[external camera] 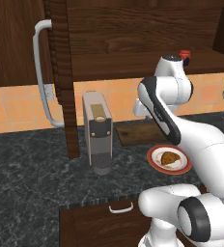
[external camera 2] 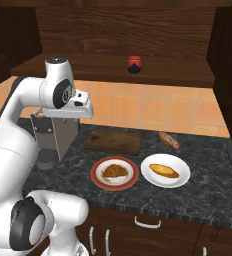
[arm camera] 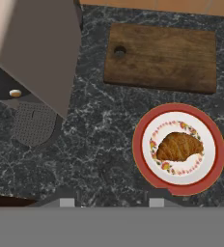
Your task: From the different types of pastries on the counter, select a croissant and place it on the cutting board. Then retrieve a jar of jam from the cabinet and place it alongside the croissant on the cutting board.
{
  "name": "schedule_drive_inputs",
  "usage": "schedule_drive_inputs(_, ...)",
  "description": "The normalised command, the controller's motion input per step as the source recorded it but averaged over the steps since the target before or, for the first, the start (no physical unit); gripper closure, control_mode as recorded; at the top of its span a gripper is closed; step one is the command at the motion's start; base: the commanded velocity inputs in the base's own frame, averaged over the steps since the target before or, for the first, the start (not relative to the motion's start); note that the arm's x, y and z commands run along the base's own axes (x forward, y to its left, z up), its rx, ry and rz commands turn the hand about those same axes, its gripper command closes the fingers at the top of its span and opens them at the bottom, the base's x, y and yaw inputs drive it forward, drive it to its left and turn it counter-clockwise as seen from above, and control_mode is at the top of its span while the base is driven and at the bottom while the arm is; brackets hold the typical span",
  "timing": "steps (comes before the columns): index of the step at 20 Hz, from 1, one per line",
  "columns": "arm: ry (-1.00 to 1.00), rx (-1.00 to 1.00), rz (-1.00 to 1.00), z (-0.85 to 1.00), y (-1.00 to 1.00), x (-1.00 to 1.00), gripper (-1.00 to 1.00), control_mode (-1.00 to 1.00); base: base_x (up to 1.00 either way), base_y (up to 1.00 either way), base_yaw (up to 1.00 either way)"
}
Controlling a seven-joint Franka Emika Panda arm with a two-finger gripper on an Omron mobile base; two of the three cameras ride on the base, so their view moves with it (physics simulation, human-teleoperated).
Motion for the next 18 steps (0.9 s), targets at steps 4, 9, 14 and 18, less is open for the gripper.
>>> schedule_drive_inputs(4,0.02,0.00,0.00,0.02,-0.01,0.09,-1.00,-1.00,0.00,0.00,0.00)
schedule_drive_inputs(9,0.00,0.03,-0.12,0.25,-0.44,0.00,-1.00,-1.00,0.00,0.00,0.00)
schedule_drive_inputs(14,0.00,0.02,-0.16,0.49,-0.45,0.00,-1.00,-1.00,0.00,0.00,0.00)
schedule_drive_inputs(18,-0.07,0.00,-0.22,0.36,-0.44,0.00,-1.00,-1.00,0.00,0.00,0.00)
